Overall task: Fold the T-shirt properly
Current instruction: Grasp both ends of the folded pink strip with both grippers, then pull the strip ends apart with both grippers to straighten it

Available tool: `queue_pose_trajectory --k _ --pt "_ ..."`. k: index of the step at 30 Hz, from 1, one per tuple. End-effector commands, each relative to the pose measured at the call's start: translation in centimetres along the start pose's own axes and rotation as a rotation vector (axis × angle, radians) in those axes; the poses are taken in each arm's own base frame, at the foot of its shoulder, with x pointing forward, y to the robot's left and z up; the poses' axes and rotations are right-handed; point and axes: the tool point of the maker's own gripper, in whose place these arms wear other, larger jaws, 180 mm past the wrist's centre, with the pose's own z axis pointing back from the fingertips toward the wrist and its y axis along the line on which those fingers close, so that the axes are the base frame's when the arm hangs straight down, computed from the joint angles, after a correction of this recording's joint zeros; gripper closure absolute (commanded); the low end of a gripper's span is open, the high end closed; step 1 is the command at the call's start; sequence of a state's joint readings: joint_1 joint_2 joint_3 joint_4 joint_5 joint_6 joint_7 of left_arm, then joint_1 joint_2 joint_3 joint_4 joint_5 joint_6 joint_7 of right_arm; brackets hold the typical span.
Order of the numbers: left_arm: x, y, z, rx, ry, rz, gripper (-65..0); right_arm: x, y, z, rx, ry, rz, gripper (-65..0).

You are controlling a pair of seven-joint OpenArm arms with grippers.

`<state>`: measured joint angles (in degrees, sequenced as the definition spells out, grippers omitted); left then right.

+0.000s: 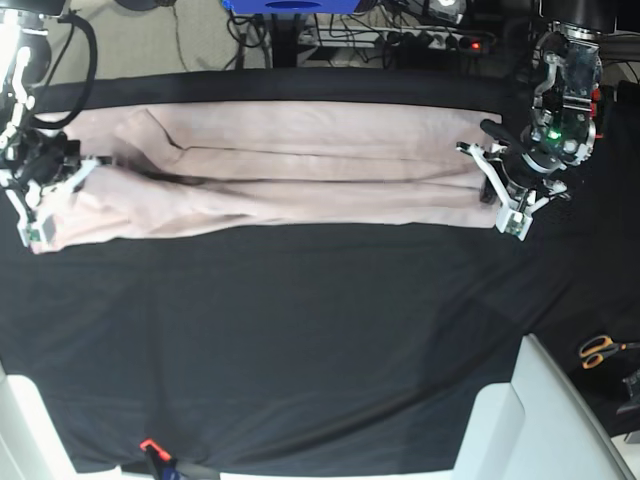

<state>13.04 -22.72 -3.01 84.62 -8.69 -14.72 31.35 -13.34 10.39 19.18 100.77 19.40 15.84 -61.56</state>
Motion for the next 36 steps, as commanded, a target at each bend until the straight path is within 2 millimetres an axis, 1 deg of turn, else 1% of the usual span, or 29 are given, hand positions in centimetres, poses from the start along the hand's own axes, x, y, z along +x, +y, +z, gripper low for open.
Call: queue_pose_trajectory --k 1,5,11,17,19,23,25,27,30,36 --pt "0.5 0.1 0.1 0.02 -0.018 -0.011 0.0 1.4 -0.2 0.5 -0.005 -0.051 0.011 -0.6" --pt "0.5 -1.2 -0.3 0.035 -0.011 -0.045 0.0 2.2 -0.4 0.5 -0.008 -0.092 0.013 -0.6" --pt "1.1 -1.6 -0.4 0.041 -0.025 -0.029 0.0 2.4 -0.1 0.5 -0.003 -0.1 0.016 -0.6" --pt "1.8 -1.6 -0.2 0.046 -0.044 -0.03 0.0 1.2 -0.2 0.3 -0.004 -0.084 0.01 -0.6" --pt "1.8 -1.1 -0.2 0.071 -0.046 -0.015 0.0 1.2 0.0 0.3 0.001 -0.095 0.013 -0.6" --pt "1.9 -0.9 -0.2 0.086 -0.05 0.002 0.0 0.0 -0.1 -0.9 0.01 -0.06 -0.01 -0.6" --pt "2.1 -1.1 -0.2 0.082 -0.055 0.014 0.0 -0.1 -0.2 -1.1 0.01 -0.071 -0.014 -0.6" --pt "3.2 -1.1 -0.4 0.085 -0.077 0.019 0.0 -0.2 -0.2 -1.0 0.01 -0.08 -0.013 -0.6" --pt "3.8 -0.8 -0.4 0.09 -0.089 0.02 0.0 -0.4 -0.2 -1.0 0.009 -0.079 -0.013 -0.6" --pt "4.0 -1.4 -0.2 0.083 -0.095 -0.001 0.0 -0.6 -0.2 -1.2 0.011 -0.073 -0.017 -0.6"
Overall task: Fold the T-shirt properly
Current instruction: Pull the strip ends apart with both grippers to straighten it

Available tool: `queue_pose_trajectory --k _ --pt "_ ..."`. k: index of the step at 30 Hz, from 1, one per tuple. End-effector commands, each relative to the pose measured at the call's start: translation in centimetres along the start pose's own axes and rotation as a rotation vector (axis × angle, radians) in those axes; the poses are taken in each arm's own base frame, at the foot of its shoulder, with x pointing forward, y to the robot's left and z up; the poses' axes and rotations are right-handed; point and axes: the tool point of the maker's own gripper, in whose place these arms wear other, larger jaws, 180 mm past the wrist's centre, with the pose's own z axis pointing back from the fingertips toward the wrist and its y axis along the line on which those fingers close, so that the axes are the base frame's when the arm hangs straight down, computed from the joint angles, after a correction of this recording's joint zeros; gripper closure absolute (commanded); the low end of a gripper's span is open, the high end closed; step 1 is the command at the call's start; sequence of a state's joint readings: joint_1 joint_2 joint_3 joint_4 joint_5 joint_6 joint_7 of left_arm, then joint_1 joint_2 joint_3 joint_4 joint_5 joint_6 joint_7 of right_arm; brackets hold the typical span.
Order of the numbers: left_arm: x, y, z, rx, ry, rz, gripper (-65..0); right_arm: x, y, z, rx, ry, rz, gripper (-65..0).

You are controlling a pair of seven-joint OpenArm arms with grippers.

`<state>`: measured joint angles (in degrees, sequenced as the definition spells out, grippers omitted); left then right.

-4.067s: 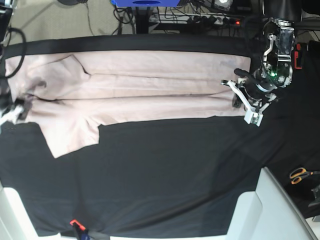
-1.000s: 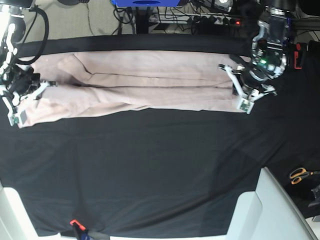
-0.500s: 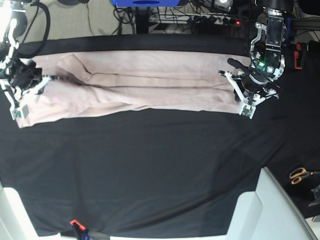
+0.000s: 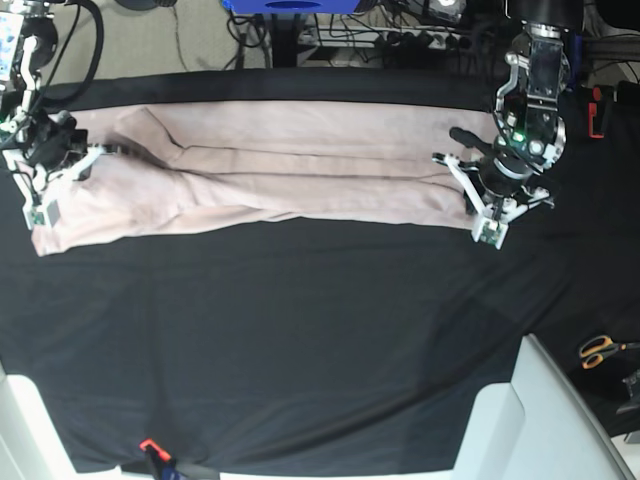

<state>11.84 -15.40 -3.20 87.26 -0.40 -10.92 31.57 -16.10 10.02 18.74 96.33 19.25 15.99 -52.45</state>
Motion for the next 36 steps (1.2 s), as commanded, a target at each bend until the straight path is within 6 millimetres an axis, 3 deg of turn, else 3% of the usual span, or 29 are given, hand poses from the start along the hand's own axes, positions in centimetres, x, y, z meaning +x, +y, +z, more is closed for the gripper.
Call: queue_pose_trajectory --k 1,5,13,29,36 --pt "1.0 0.6 0.4 0.014 -0.036 -0.007 0.0 1.0 -0.2 0.3 -0.003 -0.034 0.008 -0.8" --pt "0.5 0.7 0.7 0.013 -0.03 -0.014 0.0 0.8 0.1 0.3 0.003 -0.032 -0.004 -0.8" --pt "2.5 0.2 2.2 0.005 -0.143 -0.046 0.0 0.8 0.4 0.2 0.01 -0.033 -0.007 -0.8" --pt "-0.2 0.0 3.6 -0.049 -0.169 -0.174 0.0 0.8 0.3 0.2 0.007 -0.036 -0.014 -0.8" --pt "-0.2 -0.1 3.6 -0.059 -0.166 -0.209 0.0 0.4 0.4 0.2 0.008 -0.043 -0.079 -0.9"
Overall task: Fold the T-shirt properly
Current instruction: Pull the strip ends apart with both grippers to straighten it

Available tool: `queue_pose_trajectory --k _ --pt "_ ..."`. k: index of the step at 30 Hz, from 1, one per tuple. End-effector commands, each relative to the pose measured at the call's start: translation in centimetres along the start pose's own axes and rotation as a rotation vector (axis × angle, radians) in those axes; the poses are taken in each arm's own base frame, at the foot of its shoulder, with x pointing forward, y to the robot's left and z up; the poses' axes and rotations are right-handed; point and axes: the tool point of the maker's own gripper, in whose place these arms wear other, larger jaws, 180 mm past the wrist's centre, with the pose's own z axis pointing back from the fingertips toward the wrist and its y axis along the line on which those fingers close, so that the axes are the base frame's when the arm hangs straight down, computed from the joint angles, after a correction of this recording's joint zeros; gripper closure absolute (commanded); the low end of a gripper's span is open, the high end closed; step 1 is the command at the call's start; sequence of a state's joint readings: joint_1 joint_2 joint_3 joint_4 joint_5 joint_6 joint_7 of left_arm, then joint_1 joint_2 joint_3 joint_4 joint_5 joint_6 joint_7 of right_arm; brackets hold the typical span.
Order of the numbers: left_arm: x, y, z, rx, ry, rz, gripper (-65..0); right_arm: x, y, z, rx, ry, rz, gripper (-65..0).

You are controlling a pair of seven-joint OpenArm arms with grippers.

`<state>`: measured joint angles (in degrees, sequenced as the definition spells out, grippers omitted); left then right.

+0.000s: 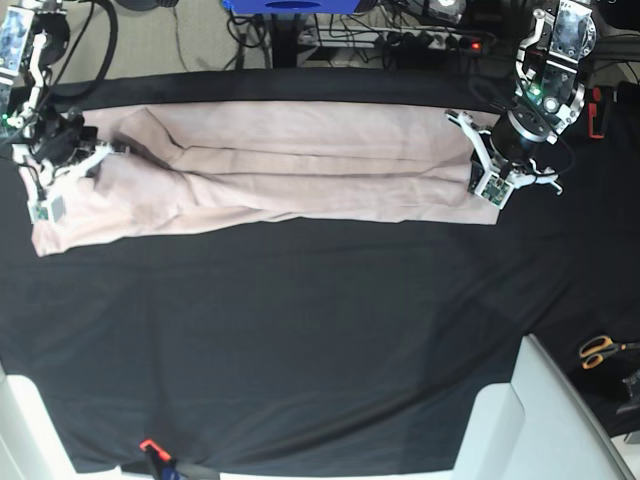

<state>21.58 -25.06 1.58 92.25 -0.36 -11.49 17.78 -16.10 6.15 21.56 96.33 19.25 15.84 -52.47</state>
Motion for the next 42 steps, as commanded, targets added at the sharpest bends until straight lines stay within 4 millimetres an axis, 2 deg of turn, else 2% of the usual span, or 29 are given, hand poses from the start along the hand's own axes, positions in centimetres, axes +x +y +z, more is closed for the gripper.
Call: queue_pose_trajectory --k 1,7,11,13,16,18,23,25,28,31,35,37,39,41,42 --pt "0.9 0.9 0.1 0.026 -0.028 -0.028 0.0 1.0 -0.5 0.4 -0.009 -0.037 -0.011 -0.9" --pt "0.5 0.7 0.0 0.066 0.003 -0.157 0.0 0.3 -1.4 0.5 -0.055 -0.01 -0.091 -1.5" --pt "0.8 0.7 -0.2 0.069 -0.003 -0.156 0.0 -0.1 -0.6 0.2 -0.039 -0.006 -0.119 -3.3" --pt "0.8 0.7 -0.2 0.072 -0.003 -0.16 0.0 -0.4 -0.8 0.0 -0.051 0.003 -0.148 -8.9" --pt "0.9 1.0 -0.2 0.079 -0.003 -0.161 0.0 -1.1 -1.3 -0.5 -0.075 0.024 -0.203 -22.2" --pt "0.8 1.3 -0.1 0.082 -0.001 -0.167 0.0 -1.2 -1.6 -0.6 -0.087 0.023 -0.224 -27.6" --pt "0.9 1.4 -0.1 0.085 -0.004 -0.166 0.0 1.9 -3.1 -0.2 -0.142 -0.14 -0.247 -29.1" --pt "0.9 1.4 -0.1 0.085 -0.004 -0.166 0.0 4.9 -4.2 0.1 -0.156 -0.205 -0.221 -29.4" --pt "0.9 1.3 -0.1 0.084 -0.004 -0.167 0.0 8.5 -5.7 -1.1 -0.161 -0.218 -0.239 -32.1" --pt "0.8 1.4 -0.1 0.085 -0.003 -0.166 0.0 10.6 -8.2 -2.8 -0.18 -0.187 -0.261 -36.0" --pt "0.8 1.5 -0.1 0.088 -0.003 -0.165 0.0 12.9 -9.0 -4.5 -0.122 -0.168 -0.23 -35.1" --pt "0.9 1.4 -0.1 0.087 -0.003 -0.164 0.0 13.4 -8.8 -4.6 -0.098 -0.179 -0.199 -30.6" --pt "0.8 1.3 -0.1 0.086 -0.002 -0.162 0.0 13.9 -7.9 -4.2 -0.072 -0.2 -0.15 -21.0" --pt "0.8 1.3 -0.1 0.085 -0.003 -0.159 0.0 13.6 -6.9 -3.7 -0.052 -0.216 -0.108 -7.1" --pt "0.8 1.3 -0.1 0.085 -0.003 -0.159 0.0 13.5 -6.0 -3.7 -0.04 -0.227 -0.104 -2.3"
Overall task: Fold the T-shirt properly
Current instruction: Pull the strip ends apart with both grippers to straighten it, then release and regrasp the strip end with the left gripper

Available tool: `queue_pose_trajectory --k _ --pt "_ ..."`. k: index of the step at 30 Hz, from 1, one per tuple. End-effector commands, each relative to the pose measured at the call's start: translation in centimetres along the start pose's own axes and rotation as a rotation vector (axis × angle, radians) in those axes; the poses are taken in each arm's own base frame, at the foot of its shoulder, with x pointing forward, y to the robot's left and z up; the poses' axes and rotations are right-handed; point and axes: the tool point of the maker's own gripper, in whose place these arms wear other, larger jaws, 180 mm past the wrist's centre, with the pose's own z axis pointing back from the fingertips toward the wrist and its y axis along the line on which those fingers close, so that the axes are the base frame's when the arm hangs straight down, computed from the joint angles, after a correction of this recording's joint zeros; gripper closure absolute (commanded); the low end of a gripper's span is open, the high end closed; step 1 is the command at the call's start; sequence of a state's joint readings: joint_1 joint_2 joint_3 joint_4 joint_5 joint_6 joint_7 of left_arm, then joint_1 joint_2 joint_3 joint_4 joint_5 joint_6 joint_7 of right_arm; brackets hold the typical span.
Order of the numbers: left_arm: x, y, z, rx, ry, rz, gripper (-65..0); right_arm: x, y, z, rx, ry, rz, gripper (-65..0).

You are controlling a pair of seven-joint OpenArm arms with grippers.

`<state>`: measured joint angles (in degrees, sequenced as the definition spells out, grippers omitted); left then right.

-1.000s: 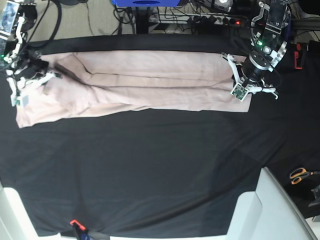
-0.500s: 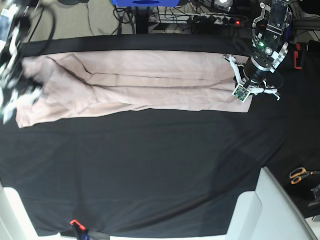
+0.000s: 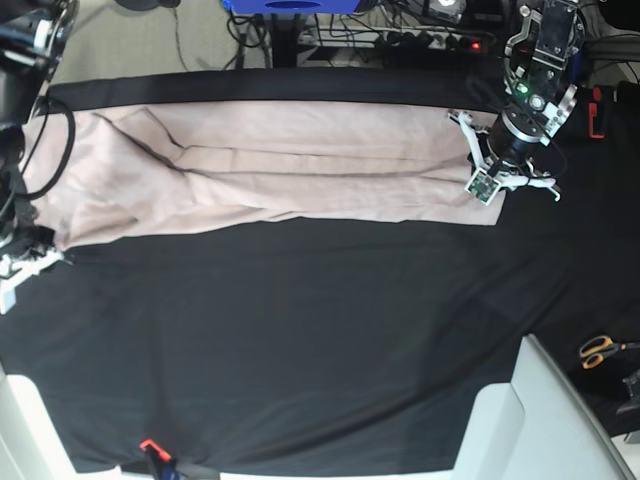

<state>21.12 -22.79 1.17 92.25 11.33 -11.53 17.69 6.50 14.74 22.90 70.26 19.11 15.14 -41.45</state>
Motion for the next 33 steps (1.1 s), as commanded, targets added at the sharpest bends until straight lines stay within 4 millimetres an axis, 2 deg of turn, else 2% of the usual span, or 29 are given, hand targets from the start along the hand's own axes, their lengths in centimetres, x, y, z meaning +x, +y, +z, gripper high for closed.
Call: queue_pose_trajectory --k 1,3,8,19,24,30,33 --pt "0.8 1.0 0.2 0.028 -0.029 -0.006 0.0 1.1 0.5 0.6 0.015 -0.046 0.01 -0.8" --pt "0.8 1.0 0.2 0.028 -0.031 -0.007 0.0 0.5 1.1 1.1 0.021 -0.051 0.024 -2.3" --pt "0.9 0.9 0.3 0.024 -0.034 -0.015 0.0 -1.3 1.9 0.8 0.036 -0.028 0.011 -2.7" --pt "0.7 0.7 0.4 0.015 -0.03 -0.024 0.0 -1.4 1.9 0.8 0.036 -0.022 0.011 -2.9" --pt "0.5 1.0 0.5 0.014 -0.025 -0.041 0.0 -2.3 2.4 0.7 0.044 -0.009 -0.005 -2.9" --pt "-0.5 -1.8 0.8 -0.088 -0.005 -0.133 0.0 -2.5 2.7 0.6 0.049 -0.005 -0.005 -2.9" --pt "-0.6 -1.9 0.8 -0.088 0.0 -0.129 0.0 -2.5 2.7 0.6 0.049 -0.005 -0.005 -2.9"
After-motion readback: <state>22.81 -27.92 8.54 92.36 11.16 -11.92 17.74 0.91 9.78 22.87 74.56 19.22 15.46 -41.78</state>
